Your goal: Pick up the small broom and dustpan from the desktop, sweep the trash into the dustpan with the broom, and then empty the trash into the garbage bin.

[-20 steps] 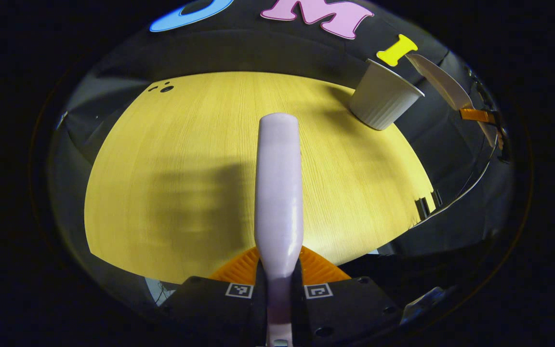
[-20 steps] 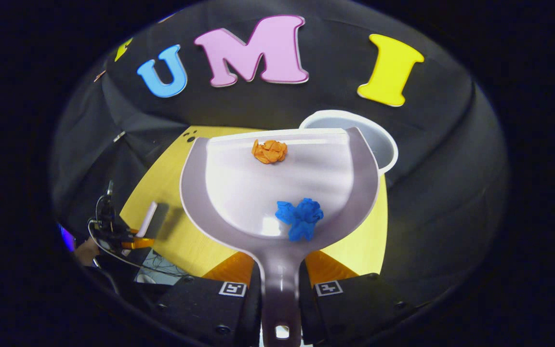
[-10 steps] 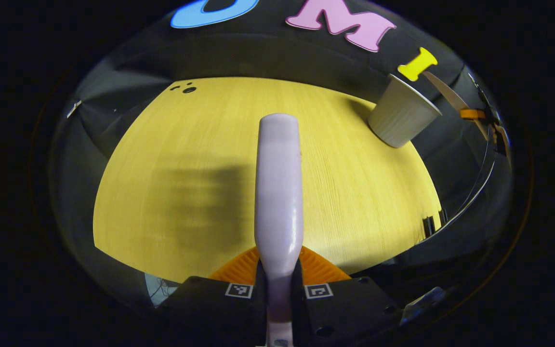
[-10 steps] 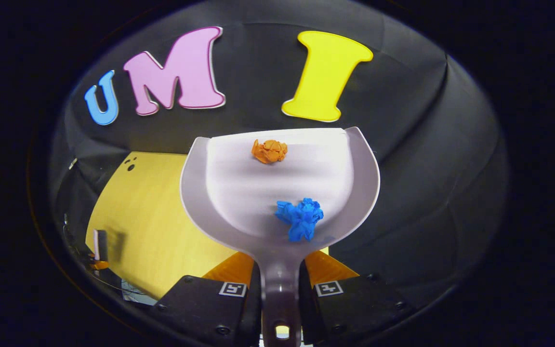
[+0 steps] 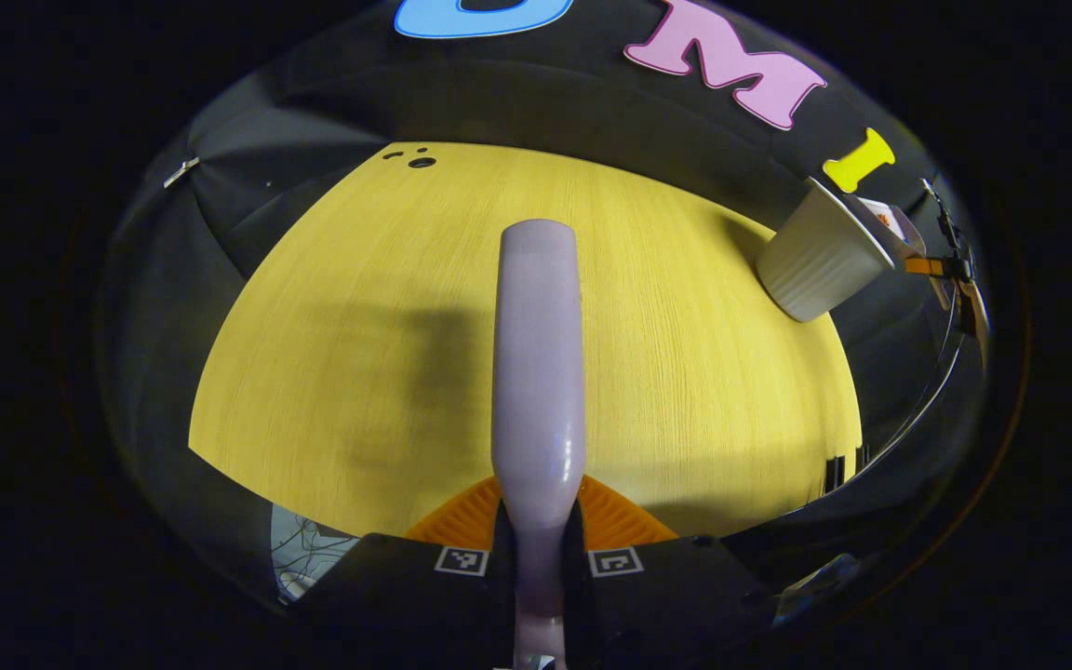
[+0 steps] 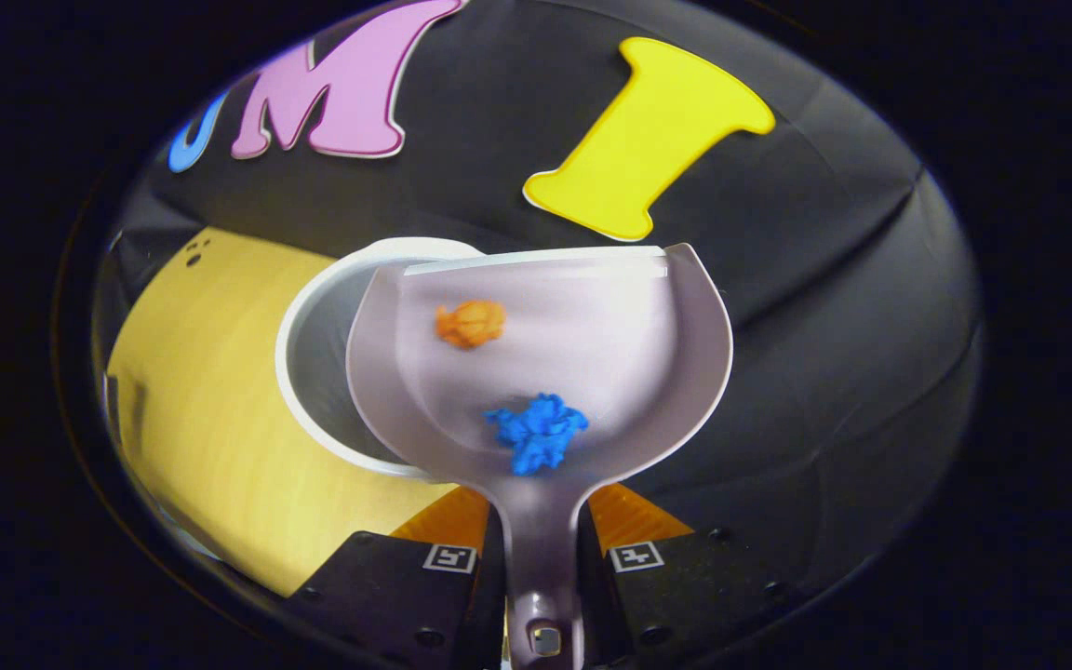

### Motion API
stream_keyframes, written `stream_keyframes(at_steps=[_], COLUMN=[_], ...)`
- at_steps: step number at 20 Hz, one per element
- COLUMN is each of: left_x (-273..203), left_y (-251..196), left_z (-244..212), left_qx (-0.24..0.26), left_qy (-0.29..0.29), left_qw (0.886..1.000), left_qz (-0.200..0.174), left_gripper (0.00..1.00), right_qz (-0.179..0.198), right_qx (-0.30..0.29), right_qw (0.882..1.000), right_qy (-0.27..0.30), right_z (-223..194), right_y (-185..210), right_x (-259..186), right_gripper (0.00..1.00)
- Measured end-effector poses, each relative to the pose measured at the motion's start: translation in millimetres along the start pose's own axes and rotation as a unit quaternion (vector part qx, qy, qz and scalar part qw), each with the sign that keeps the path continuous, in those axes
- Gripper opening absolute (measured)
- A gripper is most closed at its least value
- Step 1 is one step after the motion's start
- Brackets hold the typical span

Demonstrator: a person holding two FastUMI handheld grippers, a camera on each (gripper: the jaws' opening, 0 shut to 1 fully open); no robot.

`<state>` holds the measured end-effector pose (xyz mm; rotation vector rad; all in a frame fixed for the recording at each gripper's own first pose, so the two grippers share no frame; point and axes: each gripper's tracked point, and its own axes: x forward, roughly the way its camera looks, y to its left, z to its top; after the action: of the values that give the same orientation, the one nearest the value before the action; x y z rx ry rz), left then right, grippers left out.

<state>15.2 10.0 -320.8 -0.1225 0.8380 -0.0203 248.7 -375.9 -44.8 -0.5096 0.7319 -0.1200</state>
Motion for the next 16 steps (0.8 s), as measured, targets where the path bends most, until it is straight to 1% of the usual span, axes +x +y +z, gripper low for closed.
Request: stream_keyframes(at_steps=[1,2,3,5,6,7,8,9,10,11,12,13,14,15,16], left_x=[0,1,2,3,3,4,5,7,7,7,7,8,8,9,10], left_y=[0,1,1,1,1,1,1,1,2,3,4,6,7,8,9], left_z=[2,4,4,3,2,1,1,0,-1,-2,-3,-3,-3,-2,-2], left_qx=[-0.003,-0.004,-0.003,-0.003,-0.004,-0.006,-0.009,-0.013,-0.016,-0.019,-0.022,-0.026,-0.032,-0.037,-0.040], left_qy=[0.000,0.000,0.002,0.007,0.009,0.011,0.013,0.015,0.015,0.015,0.016,0.016,0.017,0.017,0.017], left_qw=[1.000,1.000,1.000,1.000,1.000,1.000,1.000,1.000,1.000,1.000,1.000,1.000,0.999,0.999,0.999], left_qz=[0.000,0.000,0.000,0.001,0.002,0.002,0.002,0.003,0.004,0.004,0.003,0.003,0.003,0.003,0.003], left_gripper=[0.25,0.25,0.25,0.25,0.25,0.25,0.25,0.25,0.25,0.25,0.25,0.25,0.25,0.25,0.24], right_qz=[-0.007,-0.014,-0.016,-0.011,-0.008,-0.004,-0.001,0.001,0.002,0.006,0.013,0.017,0.015,0.016,0.016], right_qx=[-0.025,-0.048,-0.068,-0.098,-0.110,-0.122,-0.136,-0.151,-0.169,-0.191,-0.205,-0.220,-0.238,-0.250,-0.260], right_qw=[1.000,0.999,0.998,0.995,0.994,0.992,0.990,0.988,0.984,0.980,0.975,0.970,0.966,0.962,0.959], right_qy=[0.001,0.003,0.006,0.014,0.020,0.027,0.034,0.042,0.050,0.063,0.079,0.098,0.101,0.106,0.112], right_z=[3,5,11,15,16,17,18,17,16,14,10,6,11,14,15], right_y=[-1,-3,-5,-3,-4,-2,-1,-2,-2,-2,-1,-3,-6,-5,-7], right_x=[-2,2,1,-4,-5,-4,-3,0,2,6,8,10,9,11,9], right_gripper=[0.37,0.41,0.37,0.37,0.32,0.32,0.37,0.37,0.37,0.42,0.37,0.37,0.41,0.32,0.37])
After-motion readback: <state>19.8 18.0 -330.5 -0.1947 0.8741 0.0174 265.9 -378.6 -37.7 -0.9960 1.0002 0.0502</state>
